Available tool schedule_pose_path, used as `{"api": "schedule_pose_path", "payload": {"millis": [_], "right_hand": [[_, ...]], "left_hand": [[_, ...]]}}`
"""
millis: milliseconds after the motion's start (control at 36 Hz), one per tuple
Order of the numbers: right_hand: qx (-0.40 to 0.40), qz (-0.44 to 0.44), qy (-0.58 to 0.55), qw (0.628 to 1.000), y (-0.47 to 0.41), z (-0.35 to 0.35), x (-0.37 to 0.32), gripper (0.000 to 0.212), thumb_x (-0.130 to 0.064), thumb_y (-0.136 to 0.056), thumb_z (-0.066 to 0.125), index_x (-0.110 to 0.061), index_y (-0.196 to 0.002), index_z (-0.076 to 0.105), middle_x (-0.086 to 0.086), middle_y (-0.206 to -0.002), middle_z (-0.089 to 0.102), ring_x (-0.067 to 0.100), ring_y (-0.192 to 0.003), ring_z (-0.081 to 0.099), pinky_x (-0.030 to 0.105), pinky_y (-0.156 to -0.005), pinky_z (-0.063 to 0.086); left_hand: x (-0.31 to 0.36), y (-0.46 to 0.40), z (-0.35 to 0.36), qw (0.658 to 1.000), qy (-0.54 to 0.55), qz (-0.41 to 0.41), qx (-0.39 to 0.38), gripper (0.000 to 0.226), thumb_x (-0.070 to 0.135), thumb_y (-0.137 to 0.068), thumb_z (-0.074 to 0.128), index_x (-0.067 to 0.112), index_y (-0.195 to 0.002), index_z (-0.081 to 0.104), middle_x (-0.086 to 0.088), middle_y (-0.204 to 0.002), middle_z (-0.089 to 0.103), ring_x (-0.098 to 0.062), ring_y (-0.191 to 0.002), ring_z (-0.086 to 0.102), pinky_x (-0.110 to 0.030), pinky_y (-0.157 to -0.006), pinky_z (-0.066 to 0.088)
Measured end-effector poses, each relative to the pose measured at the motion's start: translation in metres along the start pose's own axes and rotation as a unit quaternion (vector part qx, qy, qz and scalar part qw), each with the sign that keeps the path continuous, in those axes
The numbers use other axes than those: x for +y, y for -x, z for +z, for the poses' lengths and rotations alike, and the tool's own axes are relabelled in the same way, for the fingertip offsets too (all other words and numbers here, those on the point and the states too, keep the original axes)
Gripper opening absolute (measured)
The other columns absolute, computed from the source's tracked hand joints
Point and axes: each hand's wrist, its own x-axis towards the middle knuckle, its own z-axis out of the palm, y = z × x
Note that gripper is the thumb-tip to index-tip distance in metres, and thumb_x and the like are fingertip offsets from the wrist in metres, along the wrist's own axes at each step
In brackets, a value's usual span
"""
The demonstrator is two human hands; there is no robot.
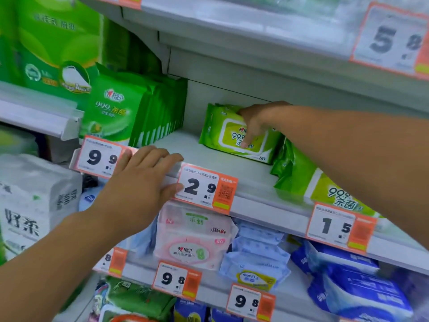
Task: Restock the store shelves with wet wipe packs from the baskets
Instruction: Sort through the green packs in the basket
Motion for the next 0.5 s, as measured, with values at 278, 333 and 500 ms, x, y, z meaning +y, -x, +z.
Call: {"api": "schedule_pose_path", "payload": {"millis": [278,333,500], "right_hand": [[-0.012,0.04,0.006,0.999,0.022,0.0,-0.006,0.1,-0.055,-0.076,0.08,-0.011,-0.152,0.032,0.012,-0.15,0.046,0.034,-0.13,0.05,0.045,-0.105,0.045],[-0.001,0.056,-0.002,0.998,0.031,0.003,-0.003,0.088,-0.052,-0.081,0.076,-0.01,-0.149,0.038,0.012,-0.146,0.05,0.033,-0.127,0.053,0.044,-0.104,0.046],[0.198,-0.006,-0.079,0.977,0.119,0.014,-0.033,0.048,-0.033,-0.092,0.062,-0.004,-0.13,0.056,0.021,-0.137,0.055,0.038,-0.123,0.055,0.043,-0.1,0.046]], "left_hand": [[0.006,0.006,-0.003,1.0,0.011,-0.023,-0.011,0.064,0.045,-0.099,0.046,0.029,-0.156,0.021,0.001,-0.163,0.022,-0.024,-0.152,0.009,-0.048,-0.121,0.013],[0.011,0.01,-0.005,0.999,0.013,-0.024,-0.02,0.072,0.036,-0.099,0.051,0.029,-0.158,0.01,0.002,-0.166,0.008,-0.023,-0.153,-0.001,-0.044,-0.123,0.009],[0.033,0.054,0.004,0.989,-0.018,0.112,0.096,0.05,0.014,-0.085,0.067,0.011,-0.133,0.053,-0.016,-0.135,0.052,-0.039,-0.124,0.047,-0.055,-0.098,0.044]]}}
